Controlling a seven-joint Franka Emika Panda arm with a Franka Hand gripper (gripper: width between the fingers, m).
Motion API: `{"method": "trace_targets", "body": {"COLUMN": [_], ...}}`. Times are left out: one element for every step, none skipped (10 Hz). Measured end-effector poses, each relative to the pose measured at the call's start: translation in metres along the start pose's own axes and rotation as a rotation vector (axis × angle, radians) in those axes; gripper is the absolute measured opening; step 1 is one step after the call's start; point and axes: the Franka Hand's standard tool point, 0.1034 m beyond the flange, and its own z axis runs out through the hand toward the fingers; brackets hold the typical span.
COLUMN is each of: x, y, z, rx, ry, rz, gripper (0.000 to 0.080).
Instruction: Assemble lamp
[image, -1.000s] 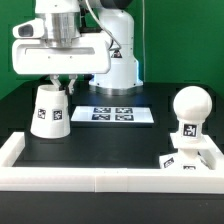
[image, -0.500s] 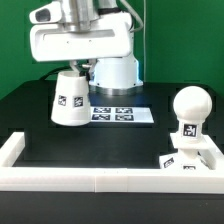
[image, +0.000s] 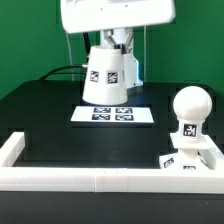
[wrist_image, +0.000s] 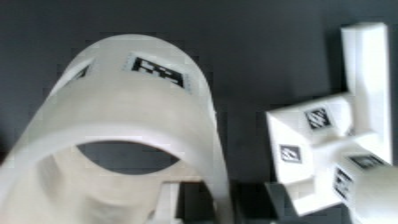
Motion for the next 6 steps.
{"method": "trace_targets", "body": {"x": [-0.003, -0.003, -0.003, -0.004, -0.004, 0.001], "y": [0.004, 0.005, 0.005, 0.005, 0.004, -0.006], "z": [0.004, 0.005, 0.005, 0.005, 0.005, 0.0], "rx": [-0.003, -0.004, -0.004, -0.004, -0.004, 0.0], "ry": [-0.005, -0.007, -0.008, -0.008, -0.011, -0.007], "rz": [-0.005, -0.002, -0.003, -0.002, -0.005, -0.014], "gripper": [0.0047, 0.0047, 0.0047, 0.0047, 0.0047, 0.0047]}}
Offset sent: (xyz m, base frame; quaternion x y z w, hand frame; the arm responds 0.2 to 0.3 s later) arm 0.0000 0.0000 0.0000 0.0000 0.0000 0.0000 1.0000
